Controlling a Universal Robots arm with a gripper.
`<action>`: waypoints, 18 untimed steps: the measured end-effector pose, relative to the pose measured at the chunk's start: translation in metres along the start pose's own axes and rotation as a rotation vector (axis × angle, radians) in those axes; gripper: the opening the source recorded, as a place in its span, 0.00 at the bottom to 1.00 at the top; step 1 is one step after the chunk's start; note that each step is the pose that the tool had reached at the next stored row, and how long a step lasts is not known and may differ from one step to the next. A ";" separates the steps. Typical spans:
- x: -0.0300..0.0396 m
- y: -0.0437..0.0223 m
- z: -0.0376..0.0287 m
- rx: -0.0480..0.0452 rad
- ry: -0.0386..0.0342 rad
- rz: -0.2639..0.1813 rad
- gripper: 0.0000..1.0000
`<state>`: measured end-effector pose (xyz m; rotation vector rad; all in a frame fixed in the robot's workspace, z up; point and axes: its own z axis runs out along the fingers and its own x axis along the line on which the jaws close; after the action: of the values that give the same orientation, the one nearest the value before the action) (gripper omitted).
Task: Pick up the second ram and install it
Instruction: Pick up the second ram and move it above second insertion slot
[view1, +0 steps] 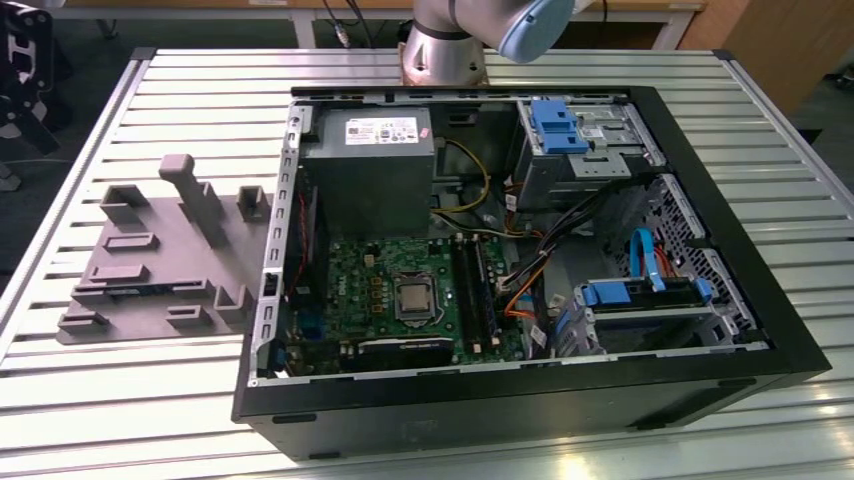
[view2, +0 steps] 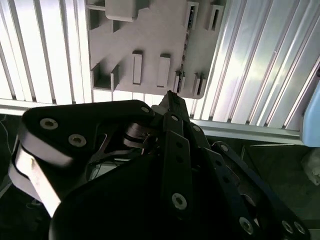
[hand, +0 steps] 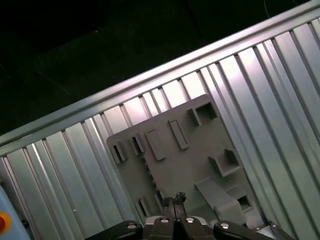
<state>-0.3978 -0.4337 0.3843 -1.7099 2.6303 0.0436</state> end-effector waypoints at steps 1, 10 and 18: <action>0.0000 0.0000 0.0000 -0.0002 0.0003 -0.012 0.11; 0.0002 0.0005 0.0001 -0.0020 0.0023 -0.114 0.11; 0.0002 0.0005 0.0001 -0.0021 0.0024 -0.119 0.11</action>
<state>-0.3983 -0.4337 0.3843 -1.8648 2.5248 0.0439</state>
